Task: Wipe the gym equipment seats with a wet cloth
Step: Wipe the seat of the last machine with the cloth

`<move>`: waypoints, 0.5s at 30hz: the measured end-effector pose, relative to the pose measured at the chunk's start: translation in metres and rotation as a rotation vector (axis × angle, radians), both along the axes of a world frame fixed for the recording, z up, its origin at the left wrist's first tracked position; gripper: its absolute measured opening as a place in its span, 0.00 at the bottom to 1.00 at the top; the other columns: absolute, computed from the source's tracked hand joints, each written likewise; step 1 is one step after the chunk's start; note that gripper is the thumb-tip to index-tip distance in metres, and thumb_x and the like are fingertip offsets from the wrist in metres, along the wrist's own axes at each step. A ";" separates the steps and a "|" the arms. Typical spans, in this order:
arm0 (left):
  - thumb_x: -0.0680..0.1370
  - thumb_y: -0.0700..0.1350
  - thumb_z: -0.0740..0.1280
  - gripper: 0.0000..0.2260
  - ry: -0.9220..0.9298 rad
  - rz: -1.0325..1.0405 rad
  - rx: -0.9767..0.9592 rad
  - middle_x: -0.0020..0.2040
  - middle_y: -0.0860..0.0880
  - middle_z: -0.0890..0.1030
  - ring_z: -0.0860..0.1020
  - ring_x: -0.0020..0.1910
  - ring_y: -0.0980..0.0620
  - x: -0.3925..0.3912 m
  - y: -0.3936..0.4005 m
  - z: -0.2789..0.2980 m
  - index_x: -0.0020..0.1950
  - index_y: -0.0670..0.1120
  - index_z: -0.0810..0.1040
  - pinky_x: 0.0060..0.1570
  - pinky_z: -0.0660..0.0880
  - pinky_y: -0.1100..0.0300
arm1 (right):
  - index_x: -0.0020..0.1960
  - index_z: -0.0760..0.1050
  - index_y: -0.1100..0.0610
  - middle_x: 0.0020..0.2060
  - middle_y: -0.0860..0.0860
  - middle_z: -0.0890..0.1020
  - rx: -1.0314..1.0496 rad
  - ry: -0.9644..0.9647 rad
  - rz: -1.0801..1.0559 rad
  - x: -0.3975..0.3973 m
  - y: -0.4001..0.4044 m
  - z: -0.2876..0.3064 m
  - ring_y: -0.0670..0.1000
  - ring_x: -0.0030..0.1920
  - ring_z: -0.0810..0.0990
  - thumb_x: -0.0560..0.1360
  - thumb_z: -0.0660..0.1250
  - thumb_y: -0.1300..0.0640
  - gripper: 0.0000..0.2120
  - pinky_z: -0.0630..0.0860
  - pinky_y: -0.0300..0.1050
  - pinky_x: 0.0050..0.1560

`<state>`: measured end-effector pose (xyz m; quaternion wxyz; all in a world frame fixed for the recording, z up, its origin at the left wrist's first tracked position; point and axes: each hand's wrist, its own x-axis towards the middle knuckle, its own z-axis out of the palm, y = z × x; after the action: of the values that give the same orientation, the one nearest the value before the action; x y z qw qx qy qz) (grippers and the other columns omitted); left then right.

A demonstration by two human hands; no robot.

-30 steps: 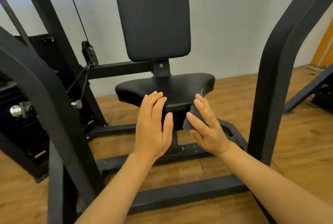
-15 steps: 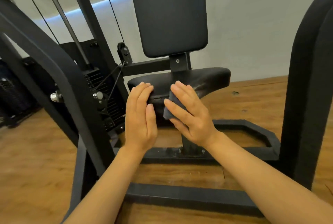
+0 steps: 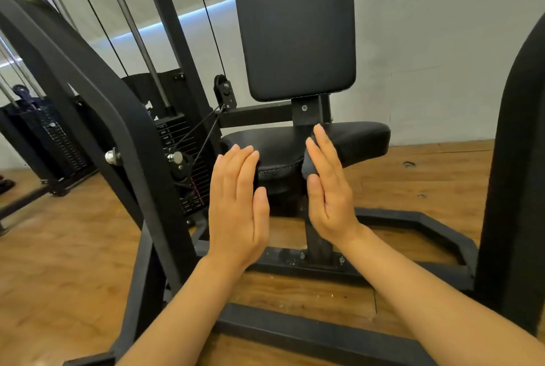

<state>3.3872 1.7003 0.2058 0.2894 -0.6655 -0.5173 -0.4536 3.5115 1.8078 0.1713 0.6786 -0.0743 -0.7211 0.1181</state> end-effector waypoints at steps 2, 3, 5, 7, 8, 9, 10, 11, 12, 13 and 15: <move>0.83 0.44 0.53 0.20 0.033 0.017 0.014 0.71 0.41 0.70 0.65 0.75 0.43 0.000 0.001 0.000 0.72 0.37 0.67 0.75 0.59 0.40 | 0.74 0.61 0.64 0.79 0.45 0.58 0.094 0.009 0.031 -0.004 -0.010 0.006 0.58 0.78 0.59 0.86 0.52 0.56 0.19 0.62 0.67 0.74; 0.83 0.45 0.53 0.20 0.064 0.028 0.019 0.71 0.41 0.71 0.65 0.74 0.43 -0.001 0.001 0.001 0.72 0.37 0.67 0.75 0.58 0.40 | 0.74 0.61 0.64 0.78 0.48 0.60 0.146 -0.007 0.036 -0.004 -0.014 0.008 0.59 0.78 0.59 0.86 0.54 0.57 0.19 0.61 0.65 0.75; 0.83 0.46 0.52 0.20 0.107 0.049 0.027 0.70 0.40 0.72 0.66 0.74 0.43 0.000 0.002 0.002 0.71 0.37 0.68 0.75 0.58 0.40 | 0.73 0.63 0.63 0.75 0.53 0.64 0.267 -0.067 0.020 -0.005 -0.019 0.010 0.60 0.77 0.61 0.85 0.57 0.58 0.19 0.60 0.61 0.76; 0.83 0.45 0.53 0.19 0.098 0.053 0.028 0.70 0.41 0.73 0.67 0.73 0.43 0.002 0.002 0.001 0.71 0.37 0.69 0.75 0.58 0.40 | 0.72 0.67 0.61 0.73 0.56 0.67 0.356 -0.096 0.003 -0.005 -0.016 0.012 0.58 0.77 0.62 0.84 0.59 0.58 0.17 0.62 0.58 0.75; 0.83 0.45 0.53 0.19 0.091 0.054 0.029 0.69 0.41 0.73 0.67 0.73 0.43 0.003 0.002 0.001 0.70 0.37 0.69 0.75 0.58 0.40 | 0.71 0.68 0.61 0.72 0.57 0.67 0.386 -0.104 0.005 -0.004 -0.011 0.012 0.58 0.76 0.63 0.84 0.59 0.58 0.17 0.63 0.57 0.75; 0.83 0.45 0.53 0.19 0.087 0.056 0.026 0.69 0.42 0.73 0.68 0.72 0.44 0.003 0.001 0.001 0.70 0.37 0.69 0.75 0.57 0.40 | 0.71 0.69 0.60 0.72 0.58 0.68 0.412 -0.112 0.011 -0.002 -0.004 0.013 0.58 0.76 0.63 0.83 0.60 0.57 0.17 0.64 0.56 0.75; 0.83 0.46 0.53 0.19 0.084 0.064 0.020 0.69 0.42 0.73 0.68 0.72 0.44 0.005 0.000 0.001 0.71 0.38 0.68 0.76 0.57 0.41 | 0.71 0.68 0.60 0.72 0.59 0.67 0.435 -0.123 0.020 0.000 0.003 0.013 0.58 0.76 0.63 0.83 0.60 0.57 0.17 0.64 0.57 0.74; 0.84 0.47 0.52 0.19 0.084 0.075 0.011 0.69 0.42 0.72 0.68 0.72 0.44 0.005 -0.001 0.001 0.71 0.39 0.68 0.76 0.57 0.42 | 0.71 0.68 0.60 0.71 0.60 0.67 0.456 -0.132 0.027 0.003 0.011 0.013 0.58 0.76 0.63 0.83 0.60 0.57 0.17 0.64 0.57 0.74; 0.84 0.47 0.53 0.20 0.090 0.085 0.002 0.69 0.42 0.72 0.68 0.72 0.44 0.006 -0.003 0.002 0.72 0.39 0.67 0.76 0.57 0.43 | 0.71 0.68 0.60 0.71 0.61 0.67 0.473 -0.137 0.031 0.005 0.017 0.013 0.58 0.77 0.62 0.84 0.59 0.57 0.17 0.64 0.57 0.74; 0.83 0.47 0.54 0.20 0.097 0.096 -0.005 0.69 0.41 0.72 0.68 0.72 0.44 0.007 -0.004 0.003 0.72 0.39 0.66 0.76 0.57 0.43 | 0.71 0.68 0.59 0.71 0.61 0.67 0.488 -0.139 0.035 0.006 0.022 0.013 0.57 0.77 0.62 0.84 0.59 0.57 0.16 0.64 0.57 0.74; 0.82 0.46 0.55 0.20 0.109 0.124 -0.012 0.69 0.40 0.72 0.68 0.72 0.44 0.011 -0.005 0.005 0.73 0.39 0.66 0.76 0.58 0.42 | 0.71 0.67 0.60 0.71 0.62 0.66 0.490 -0.137 0.037 0.008 0.030 0.012 0.56 0.77 0.61 0.84 0.57 0.57 0.16 0.65 0.58 0.74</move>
<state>3.3980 1.6950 0.2105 0.3407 -0.6576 -0.5437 -0.3949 3.5194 1.8382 0.1828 0.6235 0.0977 -0.7739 -0.0530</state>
